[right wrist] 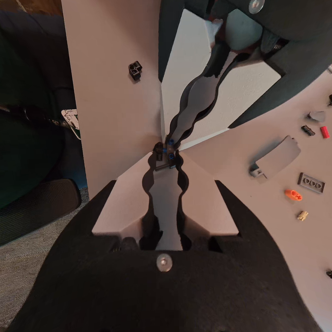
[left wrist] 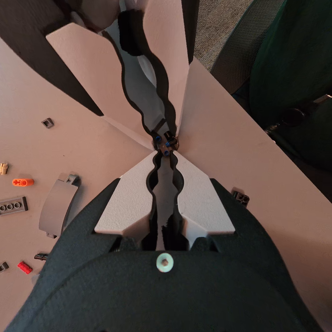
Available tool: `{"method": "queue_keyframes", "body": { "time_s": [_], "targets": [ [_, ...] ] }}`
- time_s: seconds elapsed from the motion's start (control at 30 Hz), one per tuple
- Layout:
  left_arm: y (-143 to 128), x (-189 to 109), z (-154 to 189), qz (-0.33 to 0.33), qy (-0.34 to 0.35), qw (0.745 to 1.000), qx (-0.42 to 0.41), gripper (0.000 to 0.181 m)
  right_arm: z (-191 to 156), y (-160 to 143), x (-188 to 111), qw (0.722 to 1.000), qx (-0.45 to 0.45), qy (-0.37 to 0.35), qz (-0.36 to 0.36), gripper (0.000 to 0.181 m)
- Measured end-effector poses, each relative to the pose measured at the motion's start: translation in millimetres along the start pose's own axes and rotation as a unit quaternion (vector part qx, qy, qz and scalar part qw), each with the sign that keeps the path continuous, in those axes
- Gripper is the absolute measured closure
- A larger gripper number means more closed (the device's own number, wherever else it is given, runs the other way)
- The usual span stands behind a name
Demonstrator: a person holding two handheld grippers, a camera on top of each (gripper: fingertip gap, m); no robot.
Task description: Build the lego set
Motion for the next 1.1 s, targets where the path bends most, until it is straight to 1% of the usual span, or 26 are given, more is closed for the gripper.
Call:
{"method": "queue_keyframes", "body": {
  "time_s": [0.1, 0.27, 0.4, 0.43, 0.47, 0.5, 0.57, 0.63, 0.87, 0.97, 1.1],
  "targets": [
    [0.6, 0.2, 0.6, -0.002, 0.003, 1.0, -0.001, 0.174, 0.0, 1.8, 0.2, 1.0, 0.003, -0.001, -0.01, 0.167],
    [-0.2, 0.0, 1.5, 0.002, 0.003, 1.0, -0.012, 0.174, 1.5, 2.6, 0.9, 1.0, 0.007, 0.003, -0.014, 0.169],
    [-0.1, -0.5, 2.2, -0.004, 0.01, 1.0, -0.01, 0.174, 2.5, -0.5, 0.6, 1.0, 0.017, 0.003, 0.007, 0.168],
    [0.0, -0.3, 2.0, -0.002, 0.012, 1.0, -0.011, 0.174, 2.1, -1.4, -0.8, 1.0, 0.02, -0.001, 0.011, 0.166],
    [0.0, -0.2, 1.9, -0.002, 0.012, 1.0, -0.012, 0.174, 2.4, -1.7, -3.6, 0.999, 0.032, -0.002, 0.02, 0.149],
    [0.1, -0.2, 2.1, -0.002, 0.013, 1.0, -0.013, 0.174, 2.9, -3.3, -7.8, 0.999, 0.043, -0.003, 0.02, 0.144],
    [1.0, -0.1, 2.9, -0.006, 0.017, 1.0, -0.011, 0.174, 1.4, -9.1, -16.9, 0.999, 0.041, -0.017, 0.022, 0.153],
    [1.7, 0.1, 3.0, -0.009, 0.018, 1.0, -0.008, 0.174, -2.5, -12.3, -18.5, 0.999, 0.039, -0.006, 0.022, 0.154],
    [1.2, 0.3, 3.2, -0.006, 0.018, 1.0, -0.016, 0.174, -4.4, -12.6, -13.7, 0.999, 0.043, -0.016, 0.026, 0.159],
    [1.6, 0.5, 3.5, -0.007, 0.019, 1.0, -0.02, 0.174, -5.8, -10.8, -13.5, 0.998, 0.06, -0.022, 0.022, 0.159],
    [1.6, 0.5, 3.9, -0.006, 0.022, 1.0, -0.021, 0.174, -6.1, -12.2, -14.8, 0.995, 0.089, -0.028, 0.034, 0.159]
  ]
}}
Point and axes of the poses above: each gripper's, where its closed fingertips meet, x out along the fingers, y out of its top, z = x × y across the jaws, the point moved 10 cm from there along -x, back along the fingers, and after that the axes turned 1 degree about -z, right-handed, at the moved point
